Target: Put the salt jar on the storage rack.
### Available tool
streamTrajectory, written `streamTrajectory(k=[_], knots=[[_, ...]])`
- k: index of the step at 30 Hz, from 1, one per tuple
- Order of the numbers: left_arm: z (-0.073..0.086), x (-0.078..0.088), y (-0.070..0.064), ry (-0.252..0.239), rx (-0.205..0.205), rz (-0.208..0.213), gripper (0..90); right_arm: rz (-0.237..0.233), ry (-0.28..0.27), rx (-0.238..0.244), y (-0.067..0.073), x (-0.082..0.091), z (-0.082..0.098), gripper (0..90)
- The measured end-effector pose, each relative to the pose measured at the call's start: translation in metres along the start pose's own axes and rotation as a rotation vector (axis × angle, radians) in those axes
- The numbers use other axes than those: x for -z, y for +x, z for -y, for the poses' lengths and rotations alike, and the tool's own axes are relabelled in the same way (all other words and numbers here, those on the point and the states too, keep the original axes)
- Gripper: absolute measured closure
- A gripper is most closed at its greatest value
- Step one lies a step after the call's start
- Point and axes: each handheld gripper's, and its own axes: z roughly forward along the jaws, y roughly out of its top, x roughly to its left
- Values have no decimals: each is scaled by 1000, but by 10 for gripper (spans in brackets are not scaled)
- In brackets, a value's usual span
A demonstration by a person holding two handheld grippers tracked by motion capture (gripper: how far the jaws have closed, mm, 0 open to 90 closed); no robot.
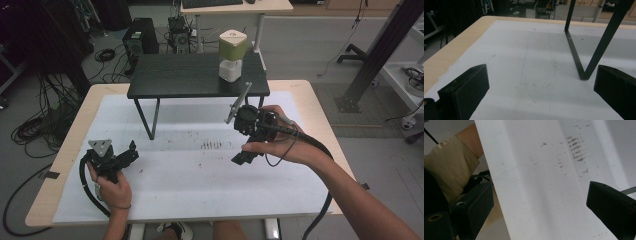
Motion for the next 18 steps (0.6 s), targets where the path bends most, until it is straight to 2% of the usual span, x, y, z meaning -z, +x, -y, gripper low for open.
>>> streamTrajectory(k=[10, 18], knots=[[0, 0, 0, 0, 1, 1, 2, -3, 18, 0, 0, -2, -1, 76], [0, 0, 0, -3, 1, 1, 2, -7, 34, -26, -5, -3, 4, 76]])
